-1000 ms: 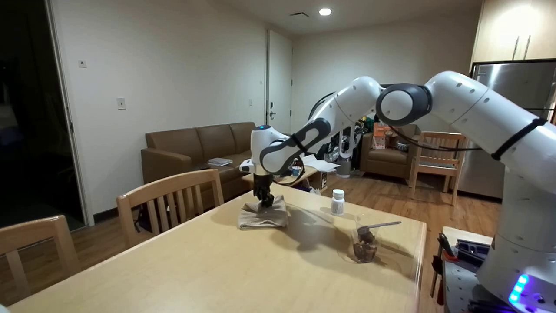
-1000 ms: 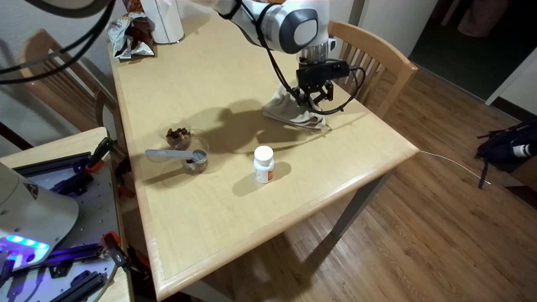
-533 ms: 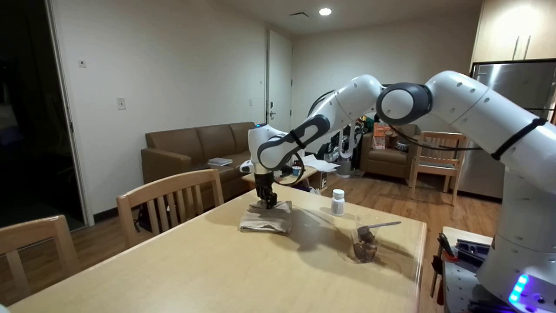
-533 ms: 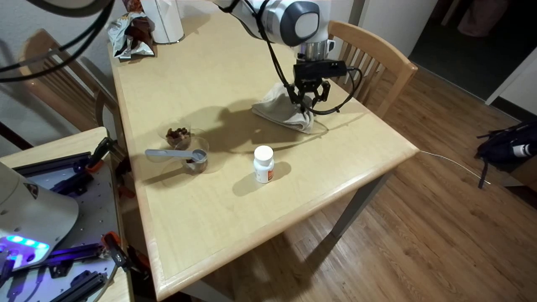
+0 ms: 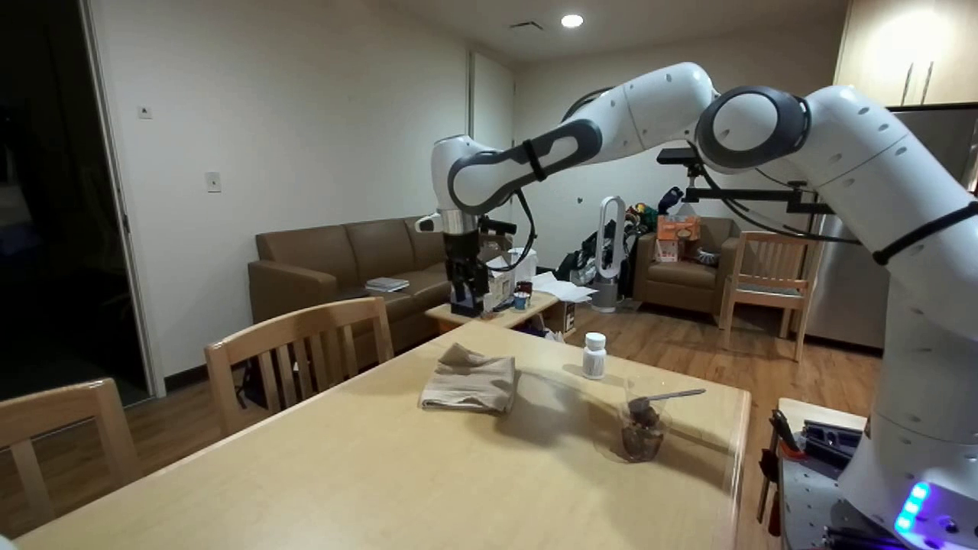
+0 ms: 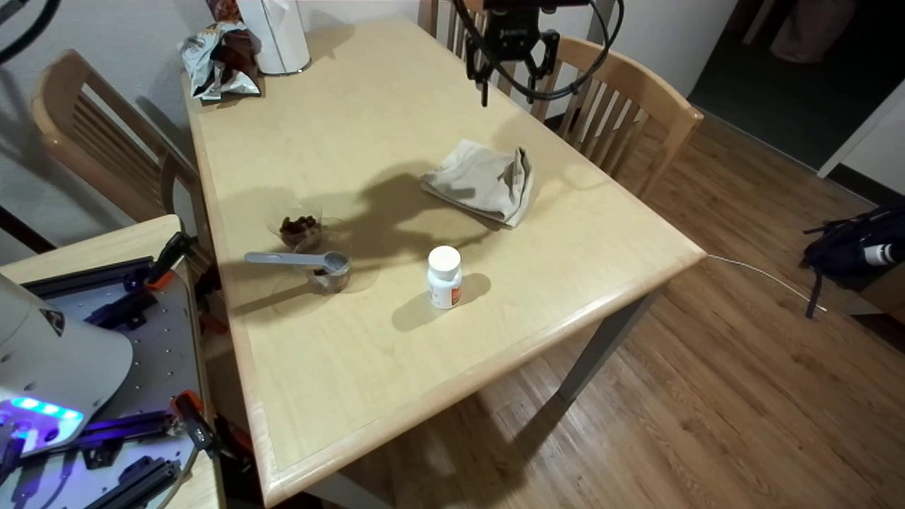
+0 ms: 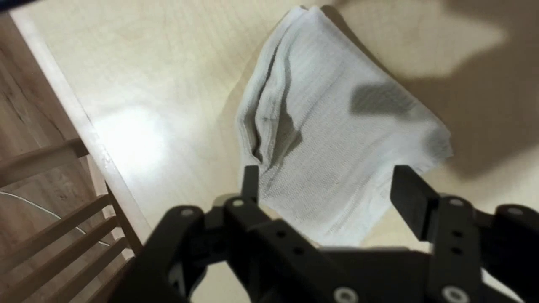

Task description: Use the white towel to wipe the table, then take the white lid and put it on the table, then move the clear cup towards the towel

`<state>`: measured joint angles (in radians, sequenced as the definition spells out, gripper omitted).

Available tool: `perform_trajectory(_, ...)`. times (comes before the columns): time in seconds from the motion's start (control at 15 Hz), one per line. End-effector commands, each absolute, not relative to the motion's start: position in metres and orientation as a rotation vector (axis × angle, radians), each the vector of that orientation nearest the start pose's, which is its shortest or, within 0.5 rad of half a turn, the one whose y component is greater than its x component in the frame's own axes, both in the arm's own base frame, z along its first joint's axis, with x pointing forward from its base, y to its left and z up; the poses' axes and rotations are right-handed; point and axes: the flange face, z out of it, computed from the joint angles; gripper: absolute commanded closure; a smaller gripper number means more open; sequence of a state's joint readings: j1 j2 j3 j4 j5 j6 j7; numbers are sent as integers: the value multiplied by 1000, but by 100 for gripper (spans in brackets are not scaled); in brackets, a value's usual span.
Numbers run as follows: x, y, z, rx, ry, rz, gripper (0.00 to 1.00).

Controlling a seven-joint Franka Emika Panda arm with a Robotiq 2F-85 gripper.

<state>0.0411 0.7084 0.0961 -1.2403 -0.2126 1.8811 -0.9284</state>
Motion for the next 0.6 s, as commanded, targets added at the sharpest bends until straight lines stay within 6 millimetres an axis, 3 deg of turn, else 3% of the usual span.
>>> perform_trajectory(0.0,707,79,363,-2703,-1660,244,0)
perform_trajectory(0.27,676,89,353,-2637,-1630,324,0)
perform_trajectory(0.53,642,85,324,-2589,-1583,388,0)
